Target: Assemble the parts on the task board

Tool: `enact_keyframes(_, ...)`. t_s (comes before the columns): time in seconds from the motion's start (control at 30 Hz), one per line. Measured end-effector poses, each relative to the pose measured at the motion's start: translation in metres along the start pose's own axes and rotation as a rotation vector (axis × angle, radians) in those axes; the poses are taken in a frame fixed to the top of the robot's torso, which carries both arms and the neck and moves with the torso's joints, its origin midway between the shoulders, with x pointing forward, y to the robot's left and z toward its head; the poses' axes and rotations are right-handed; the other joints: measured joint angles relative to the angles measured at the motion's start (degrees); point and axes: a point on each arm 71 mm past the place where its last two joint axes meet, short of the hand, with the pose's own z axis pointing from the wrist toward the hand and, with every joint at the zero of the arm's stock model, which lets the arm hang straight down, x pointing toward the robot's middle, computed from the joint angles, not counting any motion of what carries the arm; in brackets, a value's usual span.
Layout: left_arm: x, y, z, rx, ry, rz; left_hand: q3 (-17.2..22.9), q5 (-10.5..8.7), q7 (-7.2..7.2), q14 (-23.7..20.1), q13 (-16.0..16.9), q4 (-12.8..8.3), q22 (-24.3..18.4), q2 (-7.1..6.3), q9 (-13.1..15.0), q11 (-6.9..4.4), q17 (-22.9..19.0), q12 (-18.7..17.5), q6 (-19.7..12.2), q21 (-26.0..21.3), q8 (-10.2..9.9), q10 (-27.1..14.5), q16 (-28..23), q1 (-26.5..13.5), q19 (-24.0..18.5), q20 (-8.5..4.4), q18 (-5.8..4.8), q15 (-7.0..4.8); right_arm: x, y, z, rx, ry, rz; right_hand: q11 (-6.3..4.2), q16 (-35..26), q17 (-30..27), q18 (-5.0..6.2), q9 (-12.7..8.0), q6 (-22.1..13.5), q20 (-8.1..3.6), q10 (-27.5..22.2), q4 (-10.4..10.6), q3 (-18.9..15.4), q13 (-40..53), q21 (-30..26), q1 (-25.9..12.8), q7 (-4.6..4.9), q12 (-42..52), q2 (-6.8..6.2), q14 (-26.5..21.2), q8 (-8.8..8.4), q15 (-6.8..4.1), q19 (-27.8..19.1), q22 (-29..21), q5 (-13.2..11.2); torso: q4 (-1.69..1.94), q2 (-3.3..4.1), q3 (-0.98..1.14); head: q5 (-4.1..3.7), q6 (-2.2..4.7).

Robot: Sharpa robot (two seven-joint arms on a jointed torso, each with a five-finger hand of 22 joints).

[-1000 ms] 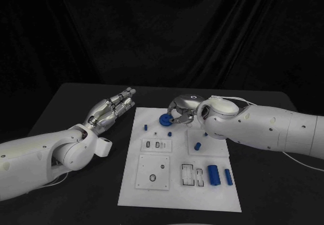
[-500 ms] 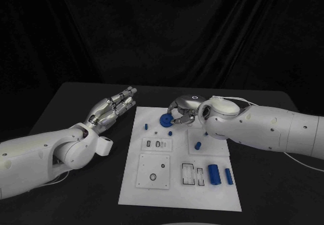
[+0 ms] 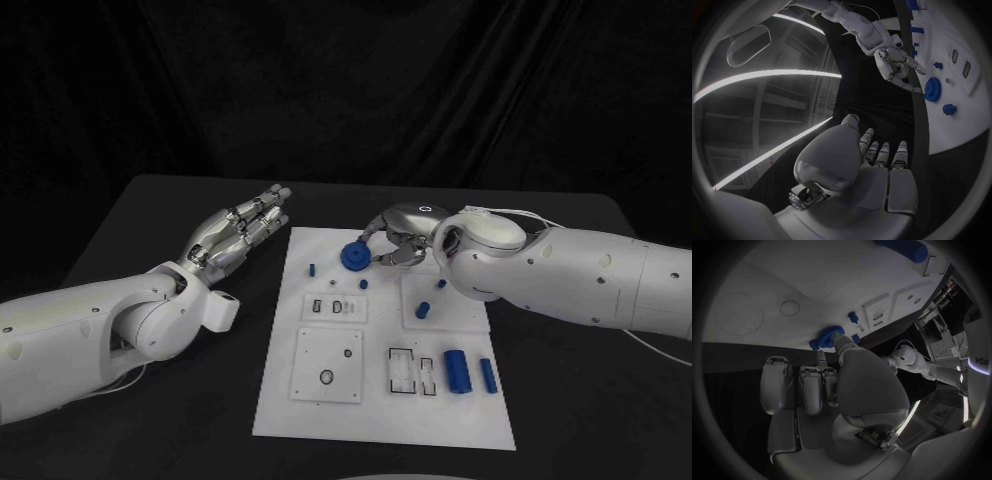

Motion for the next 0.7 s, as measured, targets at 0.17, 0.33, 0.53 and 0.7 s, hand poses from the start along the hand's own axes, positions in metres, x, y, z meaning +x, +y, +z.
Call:
enact_keyframes(0.17,0.0002,0.0001,0.0002,0.0,0.001,0.0,0.0,0.0,0.0,0.0,0.0,0.0,0.03,0.0,0.0,0.0,0.01,0.0,0.0,0.0,0.0,0.0,0.0,0.0,0.0,0.0,0.0,0.0,0.0002,0.0036,-0.0007,-0.015,0.013,0.0,-0.4,0.0,0.0,0.0,-0.65,-0.49,-0.13,0.0,-0.52,0.26,0.0,-0.27,0.77,-0.5,0.0,0.14,0.0,-0.42,0.0,-0.13,0.0,0.31,-0.01,0.03,-0.01,-0.24,-0.21)
enact_keyframes(0.33,0.0006,0.0002,0.0006,0.0,0.002,-0.001,0.17,0.26,0.14,0.0,0.0,-0.17,0.04,0.0,0.0,0.0,0.01,0.0,0.14,0.0,0.0,0.0,0.0,0.0,0.0,0.0,0.0,0.0,0.002,0.0057,0.0008,-0.02,0.037,-0.004,-0.62,0.0,0.0,-0.01,-0.82,-0.49,-0.21,0.21,-0.7,0.39,0.0,-0.27,1.01,-0.5,0.0,0.38,-0.02,-0.42,-0.02,-0.21,-0.01,0.74,0.15,0.06,-0.01,-0.46,-0.18)
enact_keyframes(0.53,0.0001,0.0004,0.0008,0.0,0.001,0.0,0.4,0.4,0.21,0.0,0.0,-0.41,0.04,-0.09,0.06,0.0,0.02,0.0,0.21,0.0,0.0,0.0,0.0,0.09,0.0,0.0,0.0,0.0,0.0034,0.0061,0.0053,-0.019,0.06,-0.013,-0.61,0.0,0.0,-0.01,-1.02,-0.49,-0.21,0.2,-0.86,0.55,0.0,-0.6,1.07,-0.5,0.0,0.45,-0.16,-0.42,-0.17,-0.21,-0.01,1.2,0.16,0.02,-0.01,-0.6,-0.23)
enact_keyframes(0.7,0.001,0.0006,0.0016,0.0,0.004,-0.001,0.4,0.4,0.2,0.0,0.0,-0.4,0.04,-0.23,0.05,0.0,0.03,0.0,0.21,0.0,0.0,0.0,0.0,0.23,0.0,0.0,0.0,0.0,0.0043,0.0059,0.0082,-0.016,0.075,-0.018,-0.82,0.0,0.0,-0.01,-1.42,-0.69,-0.42,0.0,-0.86,0.55,0.0,-0.6,1.07,-0.7,0.0,0.45,0.05,-0.75,-0.38,-0.42,-0.02,1.2,0.17,-0.02,-0.02,-0.68,-0.18)
